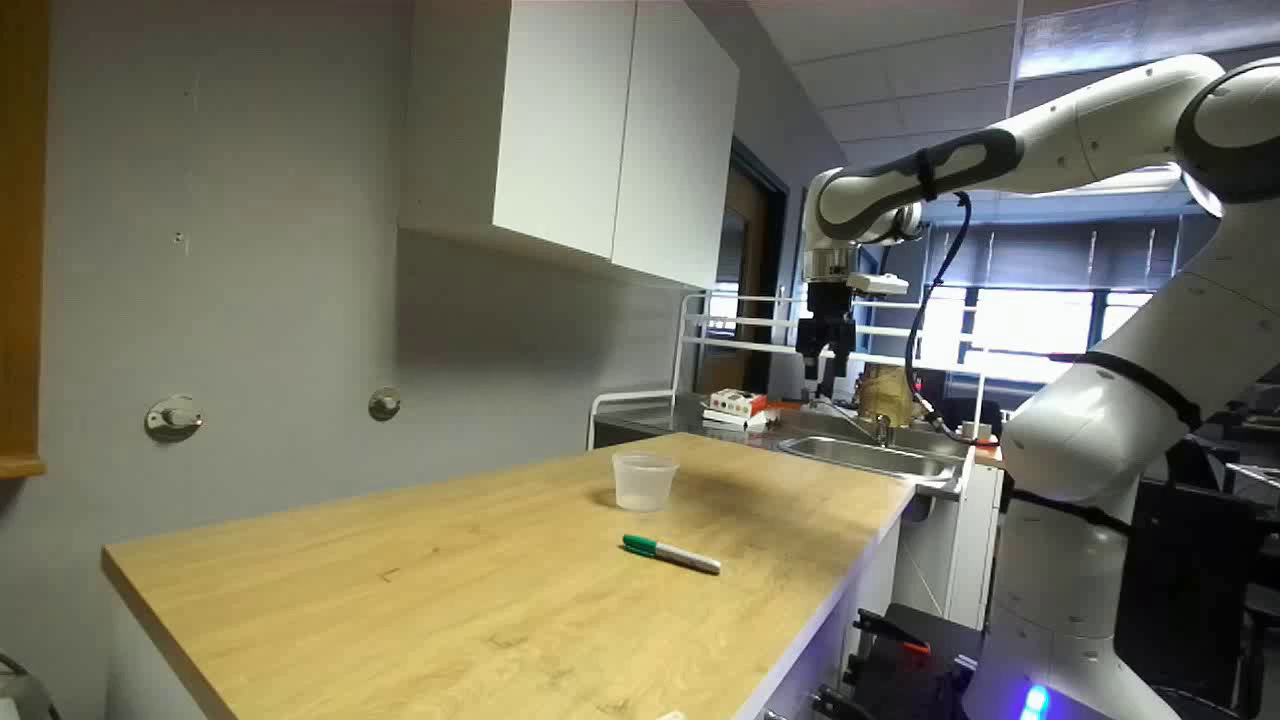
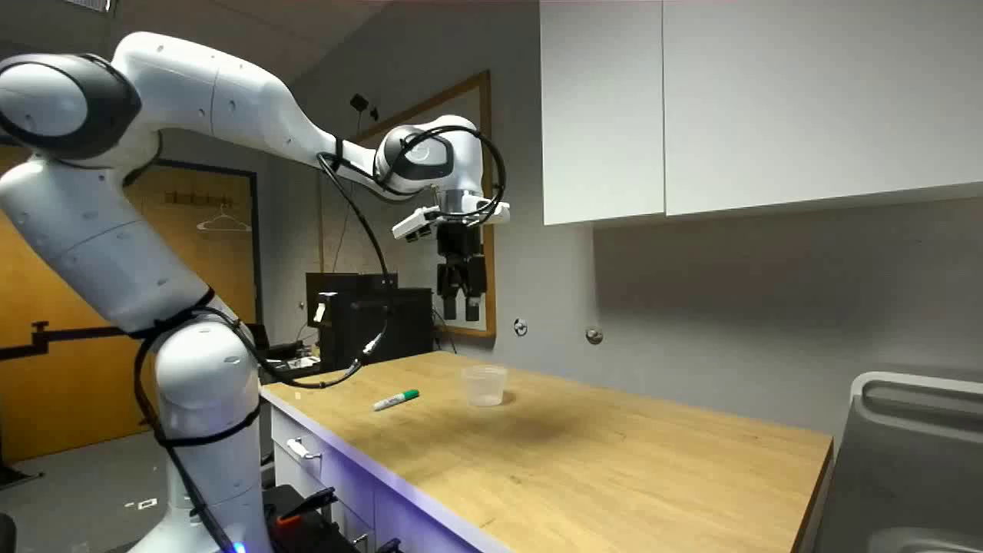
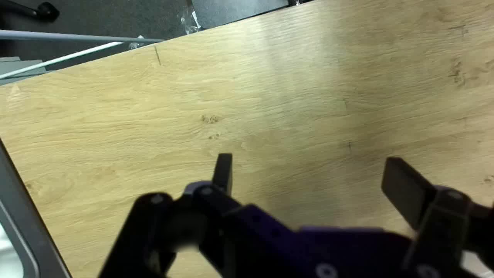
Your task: Put the marker in the cup
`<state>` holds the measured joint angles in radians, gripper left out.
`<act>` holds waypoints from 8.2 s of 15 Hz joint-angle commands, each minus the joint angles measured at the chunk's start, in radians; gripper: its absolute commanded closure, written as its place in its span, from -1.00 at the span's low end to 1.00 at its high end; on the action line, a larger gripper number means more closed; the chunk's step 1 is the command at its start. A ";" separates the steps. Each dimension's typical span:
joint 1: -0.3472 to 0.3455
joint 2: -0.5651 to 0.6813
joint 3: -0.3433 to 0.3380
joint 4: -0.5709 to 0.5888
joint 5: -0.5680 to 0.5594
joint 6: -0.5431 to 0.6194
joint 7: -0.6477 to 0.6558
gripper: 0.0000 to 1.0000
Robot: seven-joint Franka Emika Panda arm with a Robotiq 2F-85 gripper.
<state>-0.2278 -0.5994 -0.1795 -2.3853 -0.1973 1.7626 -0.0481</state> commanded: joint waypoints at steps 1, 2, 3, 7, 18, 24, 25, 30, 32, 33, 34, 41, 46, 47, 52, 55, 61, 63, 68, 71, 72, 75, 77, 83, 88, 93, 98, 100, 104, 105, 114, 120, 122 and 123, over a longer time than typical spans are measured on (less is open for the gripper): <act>0.006 0.000 -0.005 0.004 -0.003 -0.002 0.002 -1.00; 0.006 -0.001 -0.005 0.005 -0.003 -0.002 0.002 -1.00; 0.006 -0.001 -0.005 0.005 -0.003 -0.002 0.002 -1.00; 0.006 -0.003 -0.005 0.005 -0.003 -0.002 0.002 -1.00; 0.045 0.095 0.050 0.035 -0.001 0.027 0.054 -1.00; 0.111 0.254 0.151 0.083 0.010 0.112 0.175 -1.00; 0.123 0.274 0.165 0.097 0.014 0.114 0.194 -1.00; 0.197 0.381 0.231 0.187 0.057 0.088 0.275 -1.00; 0.222 0.423 0.255 0.217 0.055 0.092 0.306 -1.00; 0.233 0.438 0.261 0.231 0.060 0.087 0.304 -1.00; 0.243 0.460 0.264 0.243 0.067 0.085 0.295 -1.00; 0.280 0.605 0.259 0.298 0.108 0.086 0.111 -1.00; 0.330 0.662 0.295 0.315 0.120 0.029 0.076 -1.00; 0.342 0.667 0.303 0.321 0.126 0.014 0.083 -1.00; 0.384 0.662 0.333 0.333 0.148 -0.064 0.107 -1.00; 0.387 0.680 0.333 0.330 0.136 -0.055 0.043 -1.00; 0.394 0.756 0.344 0.312 0.132 0.019 -0.116 -1.00; 0.406 0.793 0.352 0.320 0.138 0.024 -0.064 -1.00; 0.439 0.841 0.363 0.340 0.178 0.044 0.099 -0.97; 0.454 0.855 0.359 0.344 0.168 0.047 0.156 -0.34; 0.454 0.860 0.356 0.348 0.167 0.045 0.167 -0.19; 0.447 0.875 0.348 0.362 0.167 0.039 0.179 0.27; 0.444 0.883 0.342 0.371 0.166 0.035 0.183 0.57; 0.454 0.832 0.328 0.381 0.077 -0.044 0.199 0.87; 0.450 0.660 0.327 0.332 -0.081 -0.091 0.260 0.88; 0.395 0.511 0.308 0.343 -0.098 -0.034 0.332 0.88; 0.298 0.507 0.246 0.399 -0.071 0.114 0.341 0.89; 0.265 0.549 0.224 0.437 -0.058 0.162 0.366 0.88; 0.241 0.651 0.204 0.520 0.001 0.211 0.406 0.88; 0.244 0.673 0.205 0.539 0.017 0.215 0.423 0.87; 0.280 0.840 0.190 0.666 0.064 0.226 0.515 0.86; 0.270 0.862 0.159 0.646 0.079 0.250 0.514 0.87; 0.268 0.865 0.149 0.639 0.085 0.255 0.515 0.87; 0.268 0.868 0.145 0.637 0.086 0.256 0.517 0.87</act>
<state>0.0408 0.2582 -0.0229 -1.7589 -0.1326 2.0140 0.4514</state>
